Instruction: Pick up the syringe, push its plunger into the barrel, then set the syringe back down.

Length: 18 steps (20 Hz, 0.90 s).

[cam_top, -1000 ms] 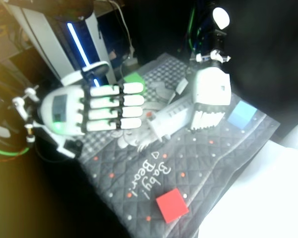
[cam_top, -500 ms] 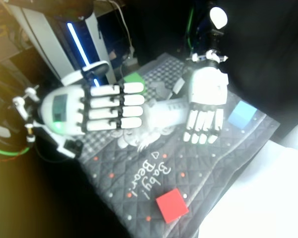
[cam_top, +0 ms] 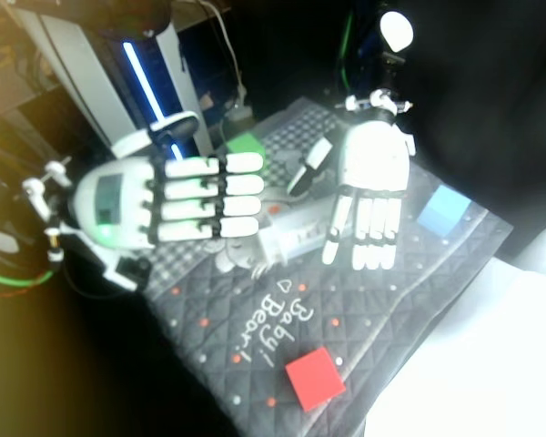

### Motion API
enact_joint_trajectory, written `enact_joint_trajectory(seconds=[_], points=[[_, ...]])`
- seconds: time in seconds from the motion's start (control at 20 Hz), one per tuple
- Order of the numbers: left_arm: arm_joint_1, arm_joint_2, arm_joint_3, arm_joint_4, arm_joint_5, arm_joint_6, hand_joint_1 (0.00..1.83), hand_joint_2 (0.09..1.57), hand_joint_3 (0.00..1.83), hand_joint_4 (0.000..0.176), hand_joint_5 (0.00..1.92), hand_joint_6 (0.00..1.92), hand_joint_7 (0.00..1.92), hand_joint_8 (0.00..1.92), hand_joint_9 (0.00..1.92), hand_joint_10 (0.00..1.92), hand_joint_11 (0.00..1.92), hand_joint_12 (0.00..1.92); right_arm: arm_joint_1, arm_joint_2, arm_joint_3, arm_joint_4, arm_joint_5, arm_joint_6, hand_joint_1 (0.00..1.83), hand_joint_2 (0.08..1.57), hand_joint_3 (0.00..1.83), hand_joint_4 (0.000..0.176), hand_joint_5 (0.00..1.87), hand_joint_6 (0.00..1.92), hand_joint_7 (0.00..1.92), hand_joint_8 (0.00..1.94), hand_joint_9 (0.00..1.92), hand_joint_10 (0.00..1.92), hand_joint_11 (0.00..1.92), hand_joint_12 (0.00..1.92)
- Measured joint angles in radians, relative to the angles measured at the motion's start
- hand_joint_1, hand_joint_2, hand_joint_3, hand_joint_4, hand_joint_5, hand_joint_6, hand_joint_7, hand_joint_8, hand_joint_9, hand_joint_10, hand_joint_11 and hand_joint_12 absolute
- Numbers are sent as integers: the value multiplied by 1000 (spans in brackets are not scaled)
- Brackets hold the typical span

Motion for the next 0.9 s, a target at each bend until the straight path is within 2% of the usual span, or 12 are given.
enact_joint_trajectory(seconds=[0.15,0.2,0.3,0.45,0.5,0.55,0.6,0.65,0.75,0.8,0.85,0.9], points=[[0,29,-33,-39,-10,35,359,787,0,170,0,0,0,0,0,0,0,0,0,0,0,1,0,0,54,952,0,0,4,0,0,0,0,0,0,0],[-1,51,-53,-85,-11,86,307,808,0,121,0,0,0,0,0,0,0,0,0,0,0,1,0,0,88,922,0,0,0,0,0,0,0,0,0,0],[-17,126,-120,-175,-20,202,273,813,0,72,0,0,0,0,0,0,0,0,0,3,0,0,0,0,95,925,0,0,7,3,0,0,0,0,0,0],[-42,273,-245,-369,-60,427,356,859,12,76,0,0,0,0,0,0,0,0,0,10,-8,12,11,0,239,913,0,0,81,7,16,6,4,2,23,15],[-51,333,-294,-428,-85,504,466,869,12,53,0,0,0,0,0,0,0,0,0,9,-11,10,16,-1,76,1024,15,0,166,10,113,9,88,9,92,47],[-58,372,-323,-459,-108,539,581,900,19,94,0,0,0,0,0,0,0,0,0,10,-13,6,23,-3,14,1150,20,0,174,3,128,2,101,3,98,54],[-66,430,-370,-519,-139,605,570,950,11,101,0,0,0,0,0,0,0,0,0,22,-25,2,24,-9,69,1262,19,0,184,1,144,1,125,3,124,73],[-69,471,-399,-558,-170,658,542,958,7,158,0,0,0,0,0,0,0,0,0,37,-36,-4,27,-24,133,1370,14,0,155,0,128,0,117,0,129,96],[-69,551,-454,-634,-224,753,53,1301,45,175,0,0,0,0,0,0,0,0,1,84,-60,8,51,-69,252,1341,0,15,166,5,124,5,95,5,64,74],[-69,569,-469,-656,-235,771,10,1214,0,69,151,23,0,0,0,0,0,0,1,93,-64,15,57,-73,225,1398,12,70,206,13,141,7,84,1,25,61],[-67,596,-494,-692,-271,807,1,1195,0,47,183,27,0,0,0,0,0,0,1,104,-72,32,79,-82,166,1423,10,64,258,9,194,6,128,5,57,84],[-55,608,-509,-726,-311,829,0,1191,0,42,190,28,0,0,0,0,0,0,1,106,-79,44,94,-88,337,1188,0,59,220,1,162,0,113,0,62,91]])
